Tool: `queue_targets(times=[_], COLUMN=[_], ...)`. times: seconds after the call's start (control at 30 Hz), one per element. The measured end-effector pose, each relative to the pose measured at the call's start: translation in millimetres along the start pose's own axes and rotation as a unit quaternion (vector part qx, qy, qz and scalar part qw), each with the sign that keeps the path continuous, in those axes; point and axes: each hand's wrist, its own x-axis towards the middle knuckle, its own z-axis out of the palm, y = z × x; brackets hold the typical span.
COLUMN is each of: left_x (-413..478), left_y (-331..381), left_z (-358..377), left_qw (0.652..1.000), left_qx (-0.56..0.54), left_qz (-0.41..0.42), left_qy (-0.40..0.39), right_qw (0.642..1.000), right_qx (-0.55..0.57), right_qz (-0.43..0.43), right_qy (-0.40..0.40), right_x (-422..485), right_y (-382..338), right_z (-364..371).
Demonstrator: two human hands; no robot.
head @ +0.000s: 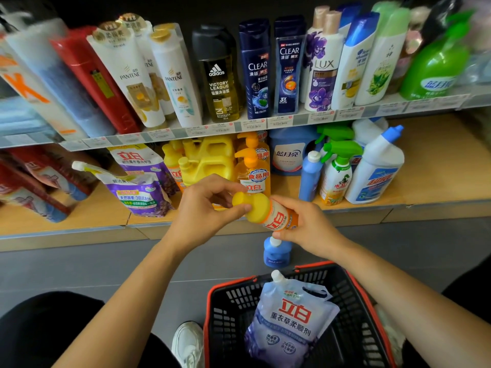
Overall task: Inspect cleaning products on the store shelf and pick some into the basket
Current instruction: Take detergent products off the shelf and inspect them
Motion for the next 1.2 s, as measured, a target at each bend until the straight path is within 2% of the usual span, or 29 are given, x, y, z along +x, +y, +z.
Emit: queue_targets(times=[0.23,0.37,0.53,0.83,1.07,1.2], left_x=[-3,-3,-4,-5,-3,-4], left_y=[-2,-2,1,0,0,4], left_z=[-2,-1,4,12,13,14], left_qw=[0.997,0.998,0.999,0.993,0.996,0.988], left_qx=[0.075,0.038,0.001,0.006,-0.064,-0.152], left_qz=[-0.015,-0.048,-0.033,0.082,0.056,-0.011], left_qy=[0.013,-0.005,0.021,0.083,0.005,0.019], right_qw=[0.994,0.990,0.988,0.996,0.999,0.999], right_qx=[-0.103,-0.129,-0.134,-0.062,-0.014,0.022], right_qz=[-0.029,-0.042,-0.055,-0.032,-0.009,0.001], right_qy=[0.017,0.029,0.046,0.055,0.045,0.042], right_x=[0,0,1,1,-1,-2], right_y=[2,4,2,0,-1,-5], right_z=[-6,-6,-8,-6,-6,-7])
